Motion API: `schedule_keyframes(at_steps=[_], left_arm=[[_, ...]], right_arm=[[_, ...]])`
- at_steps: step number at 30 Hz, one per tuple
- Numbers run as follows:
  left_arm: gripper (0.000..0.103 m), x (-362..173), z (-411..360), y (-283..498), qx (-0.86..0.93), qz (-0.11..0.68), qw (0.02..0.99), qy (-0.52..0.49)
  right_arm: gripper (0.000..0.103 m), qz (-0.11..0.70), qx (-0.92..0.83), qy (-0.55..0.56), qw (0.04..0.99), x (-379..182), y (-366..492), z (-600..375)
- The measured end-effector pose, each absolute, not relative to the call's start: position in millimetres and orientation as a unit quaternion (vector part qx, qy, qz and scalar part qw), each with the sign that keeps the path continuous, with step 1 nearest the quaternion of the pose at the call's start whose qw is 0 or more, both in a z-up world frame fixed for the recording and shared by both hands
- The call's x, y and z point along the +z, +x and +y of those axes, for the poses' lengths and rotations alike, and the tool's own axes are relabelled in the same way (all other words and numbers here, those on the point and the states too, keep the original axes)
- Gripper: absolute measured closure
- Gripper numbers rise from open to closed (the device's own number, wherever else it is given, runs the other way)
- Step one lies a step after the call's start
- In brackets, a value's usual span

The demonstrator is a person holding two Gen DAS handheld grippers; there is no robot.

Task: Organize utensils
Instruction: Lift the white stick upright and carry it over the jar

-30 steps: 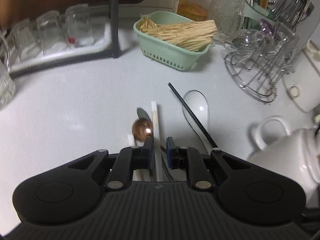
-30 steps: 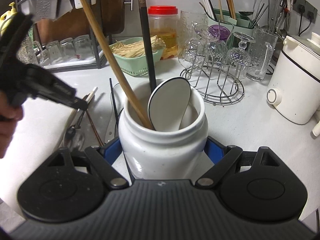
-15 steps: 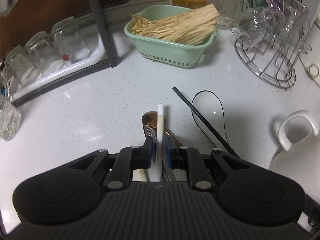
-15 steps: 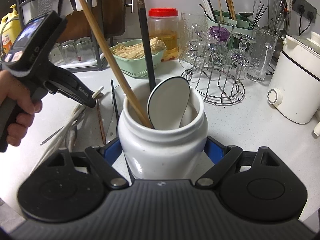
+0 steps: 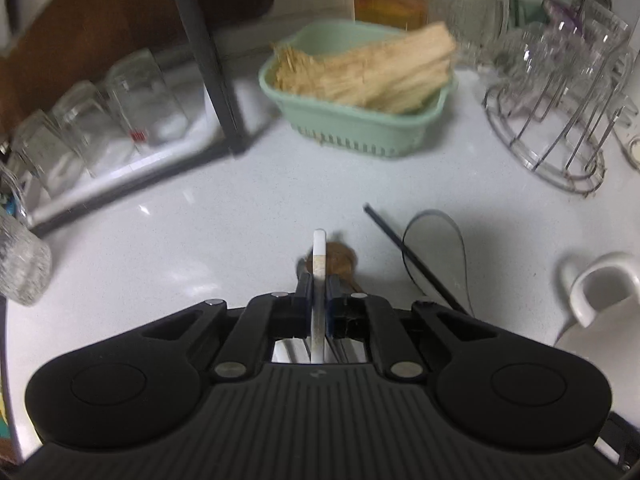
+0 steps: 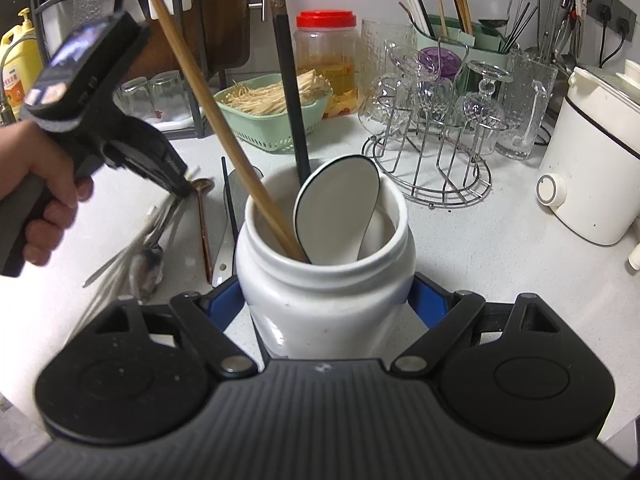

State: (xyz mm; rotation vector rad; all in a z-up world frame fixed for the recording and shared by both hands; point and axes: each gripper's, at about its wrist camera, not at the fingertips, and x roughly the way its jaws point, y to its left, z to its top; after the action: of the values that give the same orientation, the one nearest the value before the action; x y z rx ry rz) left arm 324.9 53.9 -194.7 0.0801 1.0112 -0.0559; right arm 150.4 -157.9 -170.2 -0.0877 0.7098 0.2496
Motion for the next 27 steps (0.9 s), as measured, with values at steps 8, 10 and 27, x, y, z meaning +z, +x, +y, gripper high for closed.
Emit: schedule_keyframes(at_steps=[8, 10, 27], left_arm=[[0.096, -145.1, 75.1, 297.1, -0.052, 0.445, 0.894, -0.023], [0.096, -132.5, 79.4, 284.0, -0.054, 0.429, 0.901, -0.04], [0.096, -62.6, 99.7, 180.7, -0.106, 0.316, 0.928, -0.166]], right_arm=[[0.013, 0.35, 0.114, -0.045, 0.928, -170.7, 154.3, -153.2], [0.013, 0.352, 0.111, -0.045, 0.928, -170.7, 154.0, -151.4], [0.013, 0.373, 0.119, -0.055, 0.918, -166.2, 168.1, -134.2]])
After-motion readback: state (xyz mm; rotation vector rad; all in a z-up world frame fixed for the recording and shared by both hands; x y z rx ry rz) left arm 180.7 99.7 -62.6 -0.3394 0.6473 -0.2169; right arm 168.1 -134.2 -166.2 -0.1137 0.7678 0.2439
